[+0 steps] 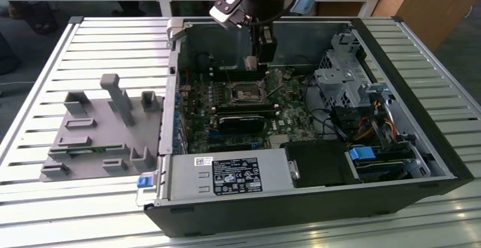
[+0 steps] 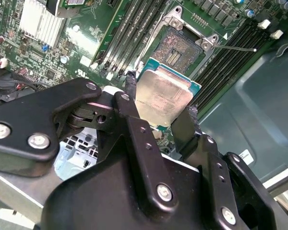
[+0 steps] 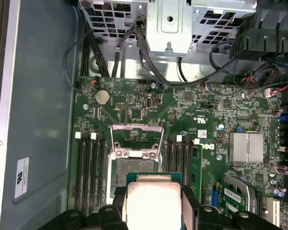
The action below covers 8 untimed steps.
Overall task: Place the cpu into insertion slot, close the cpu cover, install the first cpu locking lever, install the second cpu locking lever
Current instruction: 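Place the cpu into insertion slot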
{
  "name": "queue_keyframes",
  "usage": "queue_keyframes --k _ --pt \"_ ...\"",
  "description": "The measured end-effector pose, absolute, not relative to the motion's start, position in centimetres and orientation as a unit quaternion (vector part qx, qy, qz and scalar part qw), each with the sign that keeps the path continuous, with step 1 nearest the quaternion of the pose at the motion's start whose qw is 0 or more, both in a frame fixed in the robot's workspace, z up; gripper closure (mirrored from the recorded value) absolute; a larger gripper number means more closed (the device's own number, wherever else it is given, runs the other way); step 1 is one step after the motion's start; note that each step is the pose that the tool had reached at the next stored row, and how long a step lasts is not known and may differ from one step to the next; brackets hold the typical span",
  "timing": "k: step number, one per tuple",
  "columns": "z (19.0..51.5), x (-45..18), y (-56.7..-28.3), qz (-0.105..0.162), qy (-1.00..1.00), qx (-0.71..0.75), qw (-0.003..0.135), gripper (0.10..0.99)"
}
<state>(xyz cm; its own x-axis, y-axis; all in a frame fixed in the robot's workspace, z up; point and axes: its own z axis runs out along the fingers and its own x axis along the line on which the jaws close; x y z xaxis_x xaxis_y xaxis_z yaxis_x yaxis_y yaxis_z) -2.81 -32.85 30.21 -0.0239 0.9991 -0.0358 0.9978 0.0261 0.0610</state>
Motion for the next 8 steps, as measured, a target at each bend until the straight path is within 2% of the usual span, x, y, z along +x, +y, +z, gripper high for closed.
queue_keyframes --k 8 --pt "29.78 -2.81 -32.80 0.009 0.714 0.699 0.034 0.545"
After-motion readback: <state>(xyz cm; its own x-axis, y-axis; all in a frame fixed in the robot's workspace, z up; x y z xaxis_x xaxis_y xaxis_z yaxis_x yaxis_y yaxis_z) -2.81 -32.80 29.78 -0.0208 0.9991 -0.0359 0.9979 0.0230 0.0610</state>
